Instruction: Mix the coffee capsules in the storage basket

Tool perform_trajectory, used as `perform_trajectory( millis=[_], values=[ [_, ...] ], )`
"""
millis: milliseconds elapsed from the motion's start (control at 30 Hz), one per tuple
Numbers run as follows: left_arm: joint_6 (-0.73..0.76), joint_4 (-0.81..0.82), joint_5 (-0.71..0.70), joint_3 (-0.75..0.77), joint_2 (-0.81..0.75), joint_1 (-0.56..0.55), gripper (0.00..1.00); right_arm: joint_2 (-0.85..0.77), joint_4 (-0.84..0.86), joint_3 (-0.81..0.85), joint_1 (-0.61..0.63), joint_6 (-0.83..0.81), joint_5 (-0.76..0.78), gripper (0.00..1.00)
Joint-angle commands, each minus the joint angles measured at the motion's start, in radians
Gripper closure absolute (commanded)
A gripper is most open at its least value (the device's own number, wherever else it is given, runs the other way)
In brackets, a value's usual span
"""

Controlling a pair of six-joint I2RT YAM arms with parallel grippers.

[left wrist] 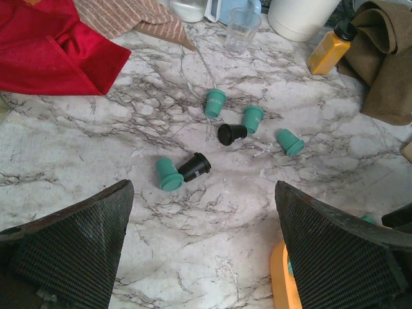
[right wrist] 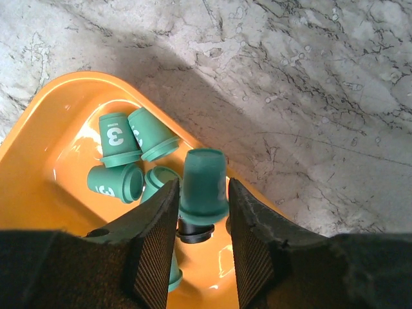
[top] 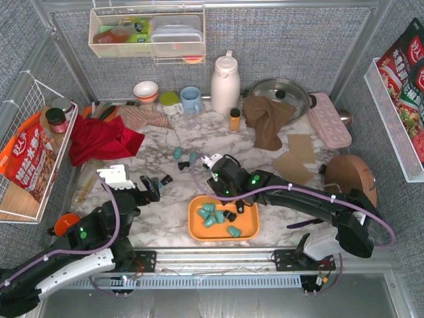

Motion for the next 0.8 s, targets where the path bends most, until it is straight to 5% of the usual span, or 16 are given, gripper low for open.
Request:
perform_trajectory(
  millis=[0,400,767],
  values=[
    [-0.003,-0.008,-0.018,-0.001,-0.004,-0.001,0.01,0.006,-0.002,0.002,0.008,0.016,0.000,0.59],
    [-0.003,-0.007,-0.019,-0.001,-0.009,-0.001,0.01,0.019,-0.009,0.051,0.021,-0.004,0.030,0.47],
    [-0.003,-0.013,-0.021,0.000,-0.025,-0.001,0.01,0.253,0.083,0.233,-0.101,-0.052,0.014,0.36]
  ],
)
